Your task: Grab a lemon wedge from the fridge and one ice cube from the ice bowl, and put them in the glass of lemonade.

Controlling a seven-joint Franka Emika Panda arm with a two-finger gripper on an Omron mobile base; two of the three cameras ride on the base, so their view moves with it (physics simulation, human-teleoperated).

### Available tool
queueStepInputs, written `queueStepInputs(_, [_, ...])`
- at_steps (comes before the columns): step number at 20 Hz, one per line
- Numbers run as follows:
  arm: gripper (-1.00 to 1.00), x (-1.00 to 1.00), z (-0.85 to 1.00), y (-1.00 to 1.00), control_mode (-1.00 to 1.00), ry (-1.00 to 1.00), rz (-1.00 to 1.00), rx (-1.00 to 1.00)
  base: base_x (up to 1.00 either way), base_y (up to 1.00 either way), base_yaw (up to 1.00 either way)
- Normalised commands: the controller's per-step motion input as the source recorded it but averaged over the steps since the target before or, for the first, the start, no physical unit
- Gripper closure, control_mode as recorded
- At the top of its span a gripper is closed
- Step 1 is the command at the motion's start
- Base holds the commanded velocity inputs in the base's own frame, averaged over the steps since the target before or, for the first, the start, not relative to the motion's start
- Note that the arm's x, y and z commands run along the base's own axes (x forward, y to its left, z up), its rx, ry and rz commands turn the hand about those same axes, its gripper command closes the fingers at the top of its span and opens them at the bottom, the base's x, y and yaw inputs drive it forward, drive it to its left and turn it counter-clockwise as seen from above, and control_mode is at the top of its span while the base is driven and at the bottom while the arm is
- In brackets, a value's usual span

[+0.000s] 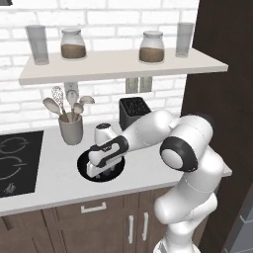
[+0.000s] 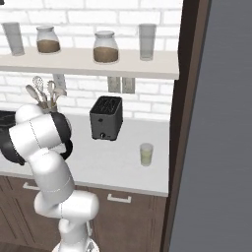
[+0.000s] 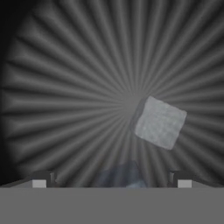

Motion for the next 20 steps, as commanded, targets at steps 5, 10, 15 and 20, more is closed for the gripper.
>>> queueStepInputs(5, [-1.0,-0.15,0.0,-0.05,-1.0,-0.01,0.0,0.0,0.0,0.0,0.0])
queueStepInputs(10, [-1.0,-0.08,0.0,-0.01,-1.0,0.0,0.0,0.0,0.0,0.0,0.0])
queueStepInputs(15, [-1.0,0.0,-0.01,0.0,-1.0,0.0,0.0,0.0,0.0,0.0,0.0])
queueStepInputs(20, [-1.0,0.0,-0.23,0.0,-1.0,0.0,0.0,0.0,0.0,0.0,0.0])
